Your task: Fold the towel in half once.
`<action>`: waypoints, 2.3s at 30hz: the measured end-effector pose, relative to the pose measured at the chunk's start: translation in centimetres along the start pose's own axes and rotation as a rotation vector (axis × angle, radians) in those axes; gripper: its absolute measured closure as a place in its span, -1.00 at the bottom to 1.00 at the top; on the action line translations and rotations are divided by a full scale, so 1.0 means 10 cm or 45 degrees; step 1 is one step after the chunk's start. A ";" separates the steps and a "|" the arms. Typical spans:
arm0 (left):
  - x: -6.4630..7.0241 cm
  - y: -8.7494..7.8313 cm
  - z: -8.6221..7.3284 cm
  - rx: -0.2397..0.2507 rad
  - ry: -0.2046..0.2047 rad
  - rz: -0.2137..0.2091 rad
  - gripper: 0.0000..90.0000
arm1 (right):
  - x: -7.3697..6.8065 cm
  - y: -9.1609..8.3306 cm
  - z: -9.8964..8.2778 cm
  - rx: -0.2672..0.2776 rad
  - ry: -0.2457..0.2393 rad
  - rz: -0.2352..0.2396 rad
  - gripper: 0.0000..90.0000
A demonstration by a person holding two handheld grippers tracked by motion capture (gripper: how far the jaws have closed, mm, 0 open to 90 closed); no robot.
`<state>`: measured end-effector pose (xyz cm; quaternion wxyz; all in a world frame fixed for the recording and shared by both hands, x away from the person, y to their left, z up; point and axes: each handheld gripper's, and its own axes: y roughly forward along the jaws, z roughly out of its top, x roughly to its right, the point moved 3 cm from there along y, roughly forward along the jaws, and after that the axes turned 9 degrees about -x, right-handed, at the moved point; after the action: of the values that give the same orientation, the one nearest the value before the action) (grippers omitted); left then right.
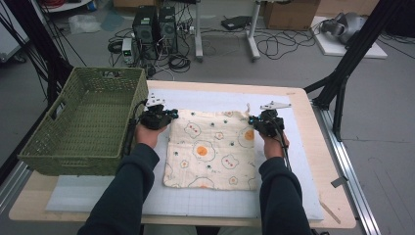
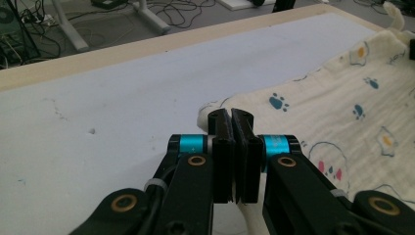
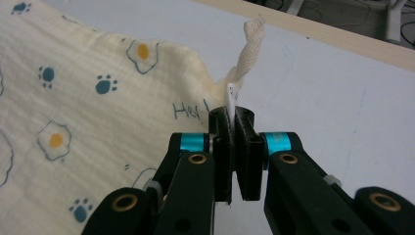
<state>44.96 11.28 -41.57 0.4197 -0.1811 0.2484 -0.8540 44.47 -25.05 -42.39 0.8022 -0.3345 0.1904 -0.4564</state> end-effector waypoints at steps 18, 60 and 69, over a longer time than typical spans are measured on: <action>0.24 -0.33 -0.07 0.062 0.063 -0.070 0.93 | -0.12 -0.31 -0.16 0.077 -0.016 0.113 0.94; 0.75 -0.79 -0.96 0.017 0.152 -0.177 0.92 | -0.68 -0.72 -1.09 0.062 -0.146 0.164 0.93; 0.81 -0.85 -1.08 -0.011 0.174 -0.215 0.90 | -0.74 -0.76 -1.19 0.053 -0.176 0.170 0.90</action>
<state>29.38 12.15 -44.62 0.3275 -0.1446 0.2639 -0.8956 28.83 -25.74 -45.39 0.8487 -0.3352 0.1469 -0.3817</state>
